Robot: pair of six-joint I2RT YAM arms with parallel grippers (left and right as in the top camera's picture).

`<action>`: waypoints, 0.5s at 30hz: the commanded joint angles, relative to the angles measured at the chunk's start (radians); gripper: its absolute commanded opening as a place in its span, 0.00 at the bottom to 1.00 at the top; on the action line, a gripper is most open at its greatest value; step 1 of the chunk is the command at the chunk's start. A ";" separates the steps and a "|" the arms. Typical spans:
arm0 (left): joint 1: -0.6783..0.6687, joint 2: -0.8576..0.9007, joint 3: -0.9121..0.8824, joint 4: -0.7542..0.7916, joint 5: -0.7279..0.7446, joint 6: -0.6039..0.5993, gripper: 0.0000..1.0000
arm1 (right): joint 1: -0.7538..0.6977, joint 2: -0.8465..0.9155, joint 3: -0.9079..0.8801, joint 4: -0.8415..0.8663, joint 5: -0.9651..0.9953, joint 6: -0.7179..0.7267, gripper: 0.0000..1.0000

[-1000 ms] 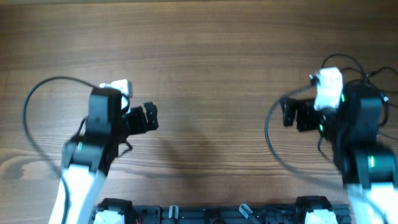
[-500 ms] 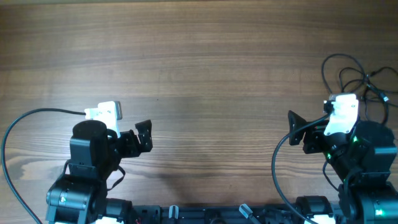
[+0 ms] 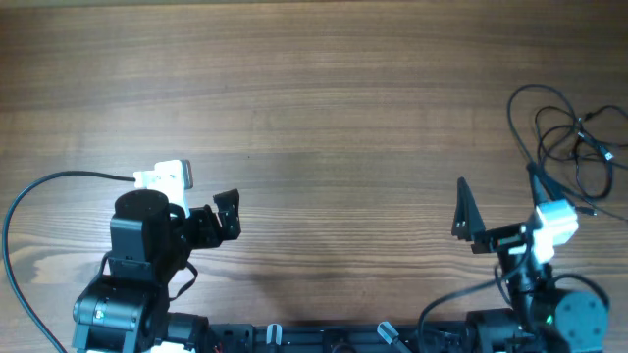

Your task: Untangle cables

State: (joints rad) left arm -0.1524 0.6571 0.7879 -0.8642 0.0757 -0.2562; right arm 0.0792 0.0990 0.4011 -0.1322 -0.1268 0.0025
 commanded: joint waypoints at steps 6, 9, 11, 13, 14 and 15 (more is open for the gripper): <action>-0.003 0.000 -0.010 0.002 0.005 0.013 1.00 | 0.010 -0.096 -0.356 0.478 0.004 -0.003 1.00; -0.003 0.000 -0.010 0.002 0.005 0.013 1.00 | 0.011 -0.096 -0.396 0.449 0.026 -0.033 1.00; -0.003 0.000 -0.010 0.002 0.005 0.013 1.00 | 0.011 -0.096 -0.396 0.381 0.025 -0.085 1.00; -0.003 0.000 -0.010 0.002 0.005 0.013 1.00 | 0.011 -0.096 -0.396 0.223 0.013 -0.076 1.00; -0.003 0.000 -0.010 0.002 0.005 0.013 1.00 | 0.011 -0.096 -0.396 0.154 0.008 -0.066 1.00; -0.003 0.000 -0.010 0.002 0.005 0.013 1.00 | 0.011 -0.096 -0.396 0.138 0.011 -0.050 1.00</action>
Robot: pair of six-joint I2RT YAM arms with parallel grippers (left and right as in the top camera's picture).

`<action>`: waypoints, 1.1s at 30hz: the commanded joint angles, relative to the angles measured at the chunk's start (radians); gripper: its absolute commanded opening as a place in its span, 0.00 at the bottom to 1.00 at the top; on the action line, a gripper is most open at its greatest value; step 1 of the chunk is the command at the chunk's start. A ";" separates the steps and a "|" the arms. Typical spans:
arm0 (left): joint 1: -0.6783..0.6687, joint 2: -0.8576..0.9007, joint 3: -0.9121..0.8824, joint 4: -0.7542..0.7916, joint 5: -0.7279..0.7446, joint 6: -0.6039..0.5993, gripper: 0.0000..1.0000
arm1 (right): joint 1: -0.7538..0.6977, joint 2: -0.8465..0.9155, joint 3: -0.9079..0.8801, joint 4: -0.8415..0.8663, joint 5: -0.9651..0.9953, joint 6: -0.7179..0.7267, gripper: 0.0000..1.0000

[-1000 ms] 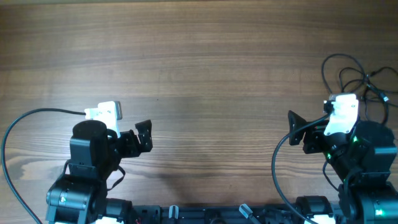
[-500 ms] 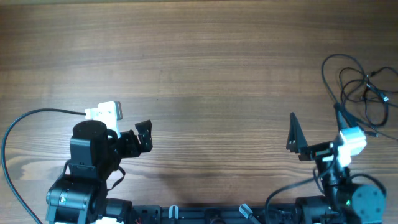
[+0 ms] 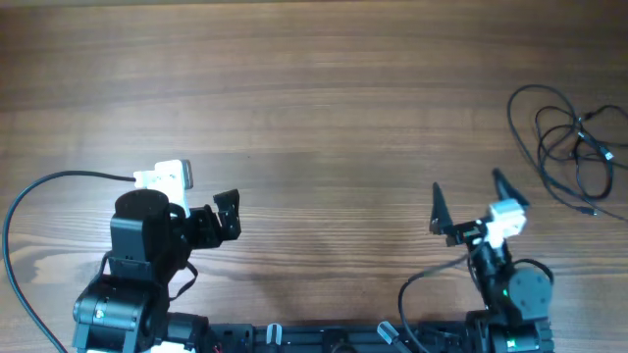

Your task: Untangle cables

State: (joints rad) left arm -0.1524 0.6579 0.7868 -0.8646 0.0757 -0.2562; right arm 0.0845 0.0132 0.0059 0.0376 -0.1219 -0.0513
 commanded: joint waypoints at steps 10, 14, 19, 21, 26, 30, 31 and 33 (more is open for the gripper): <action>-0.003 -0.001 -0.009 0.003 0.005 0.013 1.00 | 0.006 -0.010 -0.001 -0.031 0.006 0.005 1.00; -0.003 -0.001 -0.009 0.003 0.005 0.013 1.00 | 0.006 -0.010 -0.001 -0.031 0.006 0.005 1.00; -0.003 -0.001 -0.009 0.003 0.005 0.013 1.00 | 0.006 -0.010 -0.001 -0.031 0.006 0.005 1.00; -0.003 -0.001 -0.009 0.003 0.005 0.013 1.00 | 0.006 -0.010 -0.001 -0.031 0.006 0.005 1.00; -0.003 -0.048 -0.024 -0.017 0.005 0.013 1.00 | 0.006 -0.010 -0.001 -0.031 0.006 0.005 1.00; 0.002 -0.168 -0.140 0.048 0.000 0.013 1.00 | 0.006 -0.010 -0.001 -0.031 0.006 0.005 1.00; 0.010 -0.218 -0.201 0.119 0.002 0.013 1.00 | 0.006 -0.010 -0.001 -0.032 0.006 0.005 1.00; 0.016 -0.320 -0.330 0.285 0.005 0.013 1.00 | 0.006 -0.010 -0.001 -0.031 0.006 0.005 1.00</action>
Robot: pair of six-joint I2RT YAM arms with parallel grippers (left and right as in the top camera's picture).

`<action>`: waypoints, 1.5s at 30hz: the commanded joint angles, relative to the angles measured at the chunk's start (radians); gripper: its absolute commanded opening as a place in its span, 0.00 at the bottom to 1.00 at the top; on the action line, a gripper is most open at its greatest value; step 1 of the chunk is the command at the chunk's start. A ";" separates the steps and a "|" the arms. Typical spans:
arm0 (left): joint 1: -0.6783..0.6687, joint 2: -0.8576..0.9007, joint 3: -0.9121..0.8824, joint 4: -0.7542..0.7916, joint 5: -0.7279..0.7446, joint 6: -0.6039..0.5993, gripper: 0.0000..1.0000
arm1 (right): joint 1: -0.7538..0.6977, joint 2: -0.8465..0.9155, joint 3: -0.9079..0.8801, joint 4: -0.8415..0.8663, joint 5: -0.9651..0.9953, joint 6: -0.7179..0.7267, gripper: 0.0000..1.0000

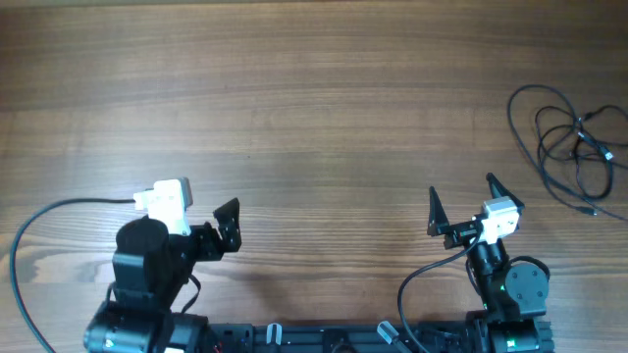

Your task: Untangle cables

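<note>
A tangle of thin black cables point(569, 145) lies at the far right edge of the wooden table point(314, 118), loops overlapping. My right gripper point(461, 194) stands open near the front right, left of and nearer than the cables, holding nothing. My left gripper point(227, 224) is at the front left, far from the cables; its dark fingers are close together and their state is unclear. Neither gripper touches a cable.
The left arm's own black supply cable point(39, 211) arcs along the table's left front. Both arm bases sit at the front edge.
The left arm has drawn back a little toward the front edge, its gripper lower in the view. The right gripper has shifted only slightly. The cables have not moved.
At first the right gripper stood open closer to the cable tangle at the right. Then it was further left and back toward its base. Now both arms sit drawn in near the front edge, and the cables lie untouched throughout.
</note>
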State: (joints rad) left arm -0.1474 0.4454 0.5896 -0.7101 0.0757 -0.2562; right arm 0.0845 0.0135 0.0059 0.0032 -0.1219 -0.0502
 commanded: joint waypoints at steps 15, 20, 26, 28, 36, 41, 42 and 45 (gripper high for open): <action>0.124 -0.442 -0.584 0.944 -0.069 0.043 1.00 | 0.006 -0.009 -0.001 0.003 0.006 0.000 1.00; 0.124 -0.442 -0.584 0.741 -0.066 0.084 1.00 | 0.006 -0.009 -0.001 0.003 0.006 0.001 1.00; 0.121 -0.442 -0.584 0.630 -0.035 0.133 1.00 | 0.006 -0.009 -0.001 0.003 0.006 0.000 1.00; 0.120 -0.442 -0.584 0.632 -0.033 0.127 1.00 | 0.006 -0.009 -0.001 0.003 0.006 0.000 1.00; 0.120 -0.442 -0.584 0.634 -0.033 0.103 1.00 | 0.006 -0.003 -0.001 0.003 0.010 0.000 1.00; 0.120 -0.442 -0.584 0.634 -0.033 0.103 1.00 | 0.006 -0.003 -0.001 0.003 0.010 0.000 1.00; 0.120 -0.442 -0.584 0.634 -0.033 0.103 1.00 | 0.006 -0.003 -0.001 0.003 0.010 0.000 1.00; 0.120 -0.441 -0.584 0.634 -0.033 0.103 1.00 | 0.006 -0.003 -0.001 0.003 0.010 0.000 1.00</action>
